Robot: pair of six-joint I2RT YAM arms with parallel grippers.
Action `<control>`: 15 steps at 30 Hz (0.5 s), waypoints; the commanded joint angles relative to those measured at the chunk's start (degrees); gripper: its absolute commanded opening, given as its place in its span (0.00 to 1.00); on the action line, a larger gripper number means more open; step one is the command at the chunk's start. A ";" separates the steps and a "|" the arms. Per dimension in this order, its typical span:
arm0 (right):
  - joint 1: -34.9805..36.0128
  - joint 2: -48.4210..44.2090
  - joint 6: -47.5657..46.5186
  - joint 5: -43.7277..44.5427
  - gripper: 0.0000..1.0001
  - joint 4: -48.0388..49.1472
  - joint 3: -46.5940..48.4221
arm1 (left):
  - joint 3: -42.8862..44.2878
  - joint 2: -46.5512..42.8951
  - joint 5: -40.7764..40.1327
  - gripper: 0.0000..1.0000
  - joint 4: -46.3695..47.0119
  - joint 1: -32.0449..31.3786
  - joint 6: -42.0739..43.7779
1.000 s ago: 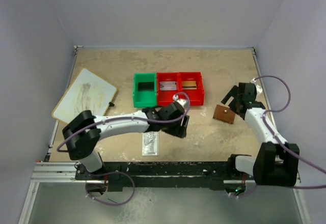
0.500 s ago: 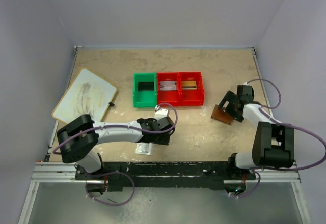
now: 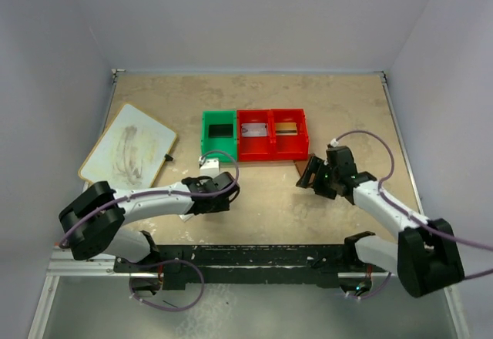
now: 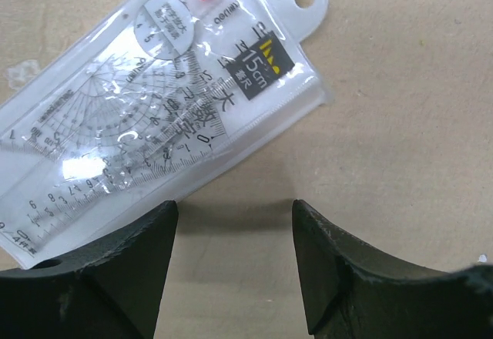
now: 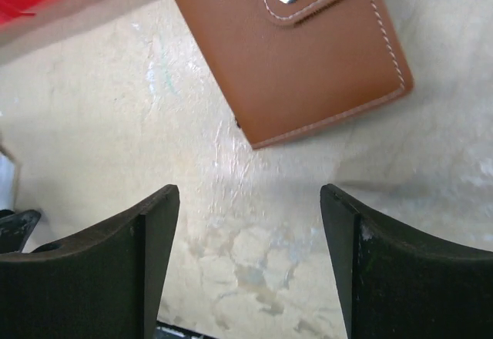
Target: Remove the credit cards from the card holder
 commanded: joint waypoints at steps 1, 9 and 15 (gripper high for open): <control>0.58 -10.75 2.71 7.48 0.80 -8.82 3.37 | 0.10 -2.59 -0.28 0.59 1.82 0.67 1.33; -6.15 -2.70 -4.38 15.36 0.89 -6.77 14.13 | 5.89 -0.33 13.07 0.61 15.56 0.21 14.69; -8.74 11.24 -13.97 1.81 0.85 1.54 18.05 | 13.53 12.01 13.30 0.61 15.78 1.81 20.68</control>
